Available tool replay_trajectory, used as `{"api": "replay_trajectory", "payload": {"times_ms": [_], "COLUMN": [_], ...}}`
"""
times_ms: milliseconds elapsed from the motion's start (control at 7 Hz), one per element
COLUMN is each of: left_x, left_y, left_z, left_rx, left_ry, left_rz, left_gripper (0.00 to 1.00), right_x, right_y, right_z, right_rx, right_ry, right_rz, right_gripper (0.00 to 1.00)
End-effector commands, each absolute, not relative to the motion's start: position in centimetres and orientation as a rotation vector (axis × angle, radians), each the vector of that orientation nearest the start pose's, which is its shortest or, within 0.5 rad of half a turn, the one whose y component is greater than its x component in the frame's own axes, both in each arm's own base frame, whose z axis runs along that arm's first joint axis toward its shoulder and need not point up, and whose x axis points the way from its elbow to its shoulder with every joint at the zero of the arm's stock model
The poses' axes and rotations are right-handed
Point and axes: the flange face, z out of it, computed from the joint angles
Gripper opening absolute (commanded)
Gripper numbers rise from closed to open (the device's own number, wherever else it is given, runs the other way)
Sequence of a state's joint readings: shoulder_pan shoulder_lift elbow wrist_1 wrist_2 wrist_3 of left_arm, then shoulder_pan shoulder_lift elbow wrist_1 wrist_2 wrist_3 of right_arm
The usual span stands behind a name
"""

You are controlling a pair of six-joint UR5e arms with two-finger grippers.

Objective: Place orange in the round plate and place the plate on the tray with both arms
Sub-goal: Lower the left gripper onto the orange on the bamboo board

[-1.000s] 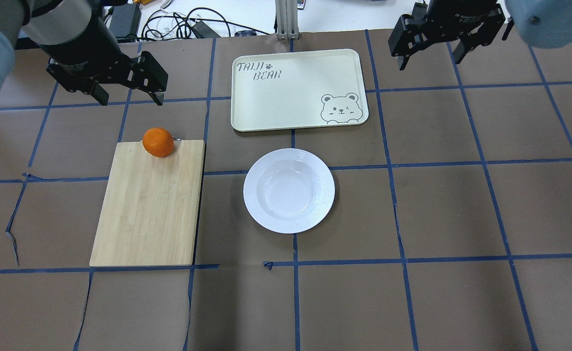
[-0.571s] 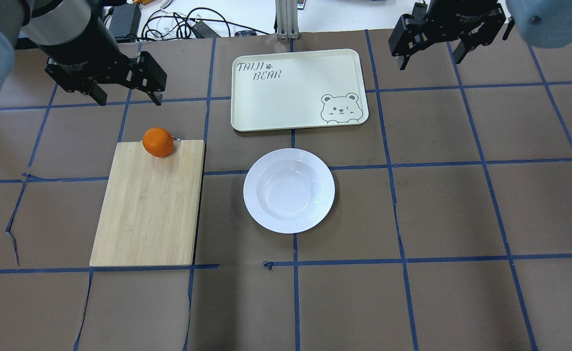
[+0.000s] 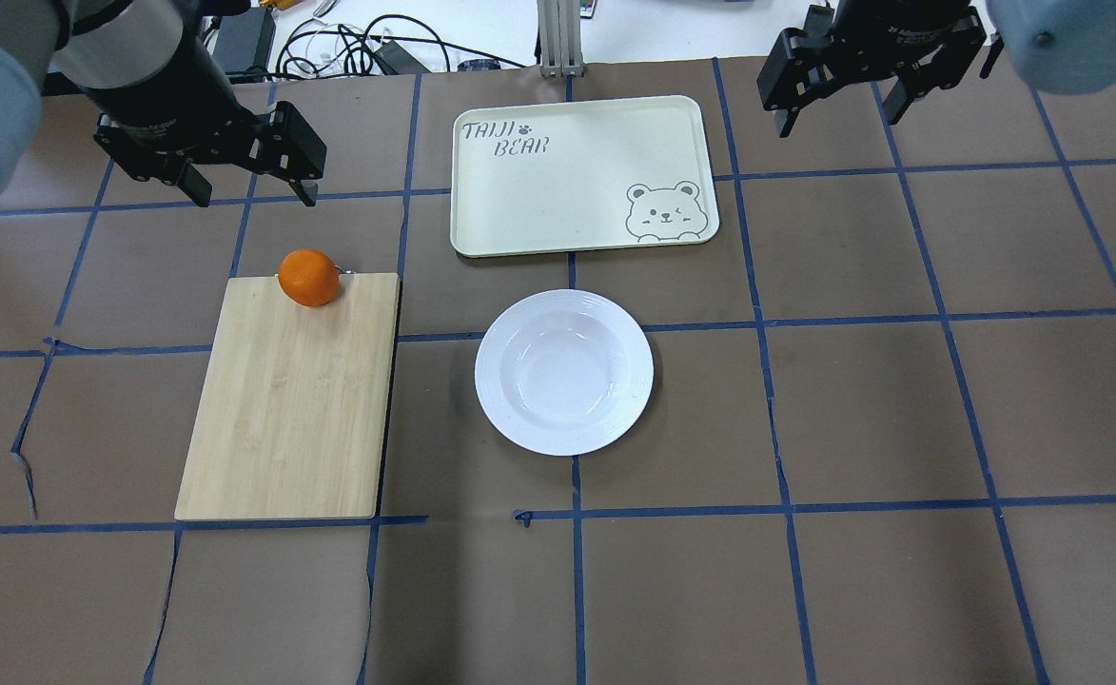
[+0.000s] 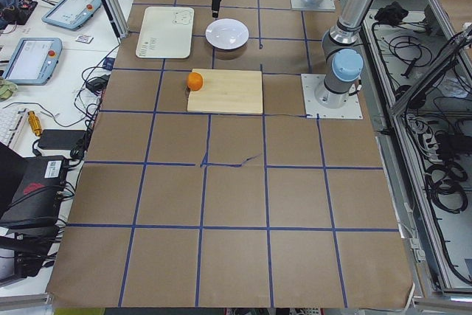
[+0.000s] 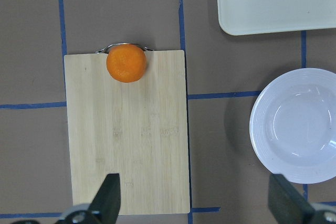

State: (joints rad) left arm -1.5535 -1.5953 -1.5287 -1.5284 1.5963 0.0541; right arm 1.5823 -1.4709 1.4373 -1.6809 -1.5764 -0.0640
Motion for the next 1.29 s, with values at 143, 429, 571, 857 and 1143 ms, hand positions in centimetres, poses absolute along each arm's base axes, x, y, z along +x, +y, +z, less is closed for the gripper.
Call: {"api": "replay_trajectory", "payload": {"times_ms": [143,429,571,857,1143], "left_x": [-10.6,-6.2,-5.2,-4.4,-4.6], "left_y": [-57.0,-63.0,-64.7,-67.1,-66.8], "left_z": [42.7,32.5,28.2,23.4,20.9], "left_rx": [0.037,0.133,0.121,0.08,0.07], "left_ry": [3.117,3.044,2.988,3.053,3.102], "left_rz": [0.045,0.112,0.216,0.31,0.43], "left_gripper": [1.0,1.0,1.0,1.0,1.0], "right_x": [14.1,14.1,14.1,14.1,14.1], "right_y": [-54.4,-54.6,-54.7,-54.7,-54.7], "right_z": [51.5,51.3,51.2,51.1,51.1], "right_rx": [-0.127,-0.127,-0.127,-0.127,-0.127], "right_ry": [3.139,3.139,3.141,3.141,3.141], "right_rz": [-0.227,-0.222,-0.219,-0.217,-0.217], "right_gripper": [1.0,1.0,1.0,1.0,1.0]}}
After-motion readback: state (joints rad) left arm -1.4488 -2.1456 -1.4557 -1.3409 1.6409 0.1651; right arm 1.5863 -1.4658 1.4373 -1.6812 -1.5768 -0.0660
